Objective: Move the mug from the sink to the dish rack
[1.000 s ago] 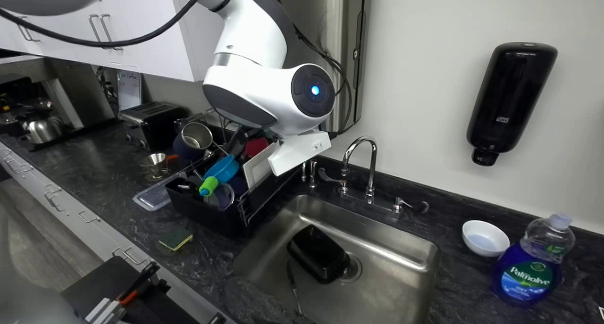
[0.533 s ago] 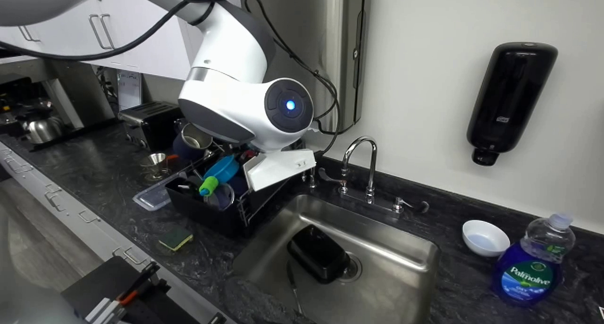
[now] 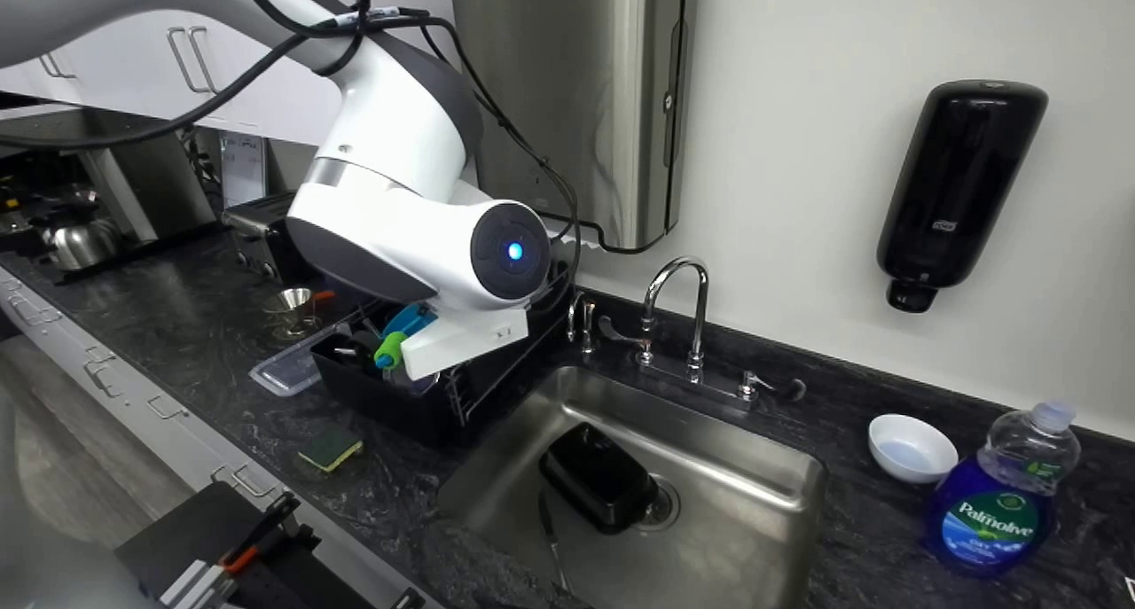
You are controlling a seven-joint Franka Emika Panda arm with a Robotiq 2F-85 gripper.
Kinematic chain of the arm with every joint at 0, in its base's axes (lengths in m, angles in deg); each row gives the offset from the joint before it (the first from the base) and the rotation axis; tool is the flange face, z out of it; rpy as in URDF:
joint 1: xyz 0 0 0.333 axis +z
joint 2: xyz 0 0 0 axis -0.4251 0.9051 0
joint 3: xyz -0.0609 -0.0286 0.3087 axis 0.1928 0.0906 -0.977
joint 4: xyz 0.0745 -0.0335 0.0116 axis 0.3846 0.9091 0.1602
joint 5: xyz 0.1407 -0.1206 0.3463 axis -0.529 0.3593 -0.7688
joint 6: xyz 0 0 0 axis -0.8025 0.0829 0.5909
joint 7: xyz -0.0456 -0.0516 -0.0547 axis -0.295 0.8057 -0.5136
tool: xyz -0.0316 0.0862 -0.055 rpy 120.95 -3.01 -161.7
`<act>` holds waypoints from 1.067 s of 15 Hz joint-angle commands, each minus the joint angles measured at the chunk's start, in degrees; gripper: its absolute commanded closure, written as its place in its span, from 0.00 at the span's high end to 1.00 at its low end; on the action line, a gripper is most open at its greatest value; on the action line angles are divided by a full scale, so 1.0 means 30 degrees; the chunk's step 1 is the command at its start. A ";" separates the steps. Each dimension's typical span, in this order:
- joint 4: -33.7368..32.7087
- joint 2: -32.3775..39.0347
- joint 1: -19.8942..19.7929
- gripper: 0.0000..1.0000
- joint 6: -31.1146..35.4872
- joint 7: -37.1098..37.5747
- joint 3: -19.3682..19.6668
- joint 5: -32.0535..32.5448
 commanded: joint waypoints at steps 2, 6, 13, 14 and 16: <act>-0.0477 0.0791 -0.0182 1.00 -0.5741 0.0066 0.0779 0.0756; -0.1260 0.2209 -0.0187 1.00 -1.0687 -0.0733 0.1182 0.1627; -0.3658 0.6087 -0.0185 1.00 -1.3220 -0.3429 0.0794 0.3135; -0.4025 0.6539 -0.0199 1.00 -1.3147 -0.3829 0.0713 0.3346; -0.4630 0.7251 -0.0199 1.00 -1.2817 -0.4883 0.0530 0.3696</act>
